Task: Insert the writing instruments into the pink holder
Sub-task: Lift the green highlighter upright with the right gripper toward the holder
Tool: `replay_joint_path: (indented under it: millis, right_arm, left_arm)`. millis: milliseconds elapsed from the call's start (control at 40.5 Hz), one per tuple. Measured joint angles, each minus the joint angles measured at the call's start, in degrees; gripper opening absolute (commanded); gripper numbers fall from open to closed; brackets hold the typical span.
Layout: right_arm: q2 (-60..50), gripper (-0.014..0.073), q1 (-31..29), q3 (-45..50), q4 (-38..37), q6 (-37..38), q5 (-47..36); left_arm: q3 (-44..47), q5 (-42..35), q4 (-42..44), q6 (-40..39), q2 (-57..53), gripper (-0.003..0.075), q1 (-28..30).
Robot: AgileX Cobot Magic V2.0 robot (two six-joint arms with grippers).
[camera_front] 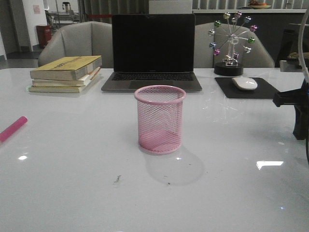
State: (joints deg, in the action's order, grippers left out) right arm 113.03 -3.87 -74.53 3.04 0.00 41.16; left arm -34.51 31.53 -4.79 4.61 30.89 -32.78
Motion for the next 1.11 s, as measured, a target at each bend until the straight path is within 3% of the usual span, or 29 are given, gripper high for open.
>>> replay_joint_path:
  millis: [247, 519, 840, 1112]
  right_arm:
    - [-3.9, 0.0195, 0.0, 0.1, 0.6, 0.0, -0.6]
    - [-21.4, 0.0195, 3.3, 9.1, 4.0, 0.0, -13.4]
    - [-37.7, 0.0195, 19.2, 19.8, 5.3, 0.0, -34.2]
    - [-36.6, 0.0195, 34.4, 25.3, 3.8, 0.0, -58.3]
  left_arm:
    - [0.0, 0.0, 0.0, 0.0, 0.0, 0.0568, 0.0]
    - [0.0, 0.0, 0.0, 0.0, 0.0, 0.0568, 0.0]
    - [0.0, -0.1, 0.0, 0.0, 0.0, 0.0568, 0.0]
    - [0.0, -0.1, 0.0, 0.0, 0.0, 0.0568, 0.0]
